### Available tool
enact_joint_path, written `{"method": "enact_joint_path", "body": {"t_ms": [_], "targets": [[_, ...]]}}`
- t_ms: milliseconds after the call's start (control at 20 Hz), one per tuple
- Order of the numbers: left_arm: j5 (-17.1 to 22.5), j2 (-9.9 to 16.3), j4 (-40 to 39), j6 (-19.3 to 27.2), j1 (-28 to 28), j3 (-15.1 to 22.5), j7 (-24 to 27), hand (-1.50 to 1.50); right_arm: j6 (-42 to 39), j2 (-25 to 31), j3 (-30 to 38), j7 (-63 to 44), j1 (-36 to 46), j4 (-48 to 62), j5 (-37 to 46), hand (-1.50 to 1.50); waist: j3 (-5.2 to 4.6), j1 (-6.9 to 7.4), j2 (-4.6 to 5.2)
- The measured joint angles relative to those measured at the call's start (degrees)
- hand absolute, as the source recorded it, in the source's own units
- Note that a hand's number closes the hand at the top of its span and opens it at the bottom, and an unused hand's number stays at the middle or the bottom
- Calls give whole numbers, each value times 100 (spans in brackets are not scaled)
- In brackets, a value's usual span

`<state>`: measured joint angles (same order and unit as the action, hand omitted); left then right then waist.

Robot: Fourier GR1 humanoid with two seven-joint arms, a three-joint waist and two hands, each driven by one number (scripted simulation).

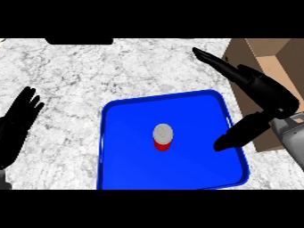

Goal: Pick the can from the tray and place it in the cardboard box

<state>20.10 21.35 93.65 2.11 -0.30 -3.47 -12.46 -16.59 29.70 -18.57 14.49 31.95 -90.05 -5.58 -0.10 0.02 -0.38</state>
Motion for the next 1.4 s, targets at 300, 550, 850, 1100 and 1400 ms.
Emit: {"method": "enact_joint_path", "body": {"t_ms": [300,550,850,1100,1400], "targets": [[-34,-62,18,15,28,34,-24,0,-422,520,-763,-1254,563,-576,1066,-150,-6,3,-12],[3,-28,-26,-59,-64,-40,-60,0,-1018,276,-1315,-2658,1117,-814,1357,-150,-4,28,4],[-47,-81,-51,-39,-200,-107,-145,0,-1645,-298,-1592,-3903,1219,-878,1342,-150,3,16,20],[-89,-125,-26,-138,-153,-160,-159,0,-2149,-663,-1511,-4536,1186,-814,1351,-150,6,17,27],[-158,-172,-146,-279,-230,-283,-128,0,-2691,-1002,-1327,-4731,1084,-674,1653,-150,8,18,34]]}}
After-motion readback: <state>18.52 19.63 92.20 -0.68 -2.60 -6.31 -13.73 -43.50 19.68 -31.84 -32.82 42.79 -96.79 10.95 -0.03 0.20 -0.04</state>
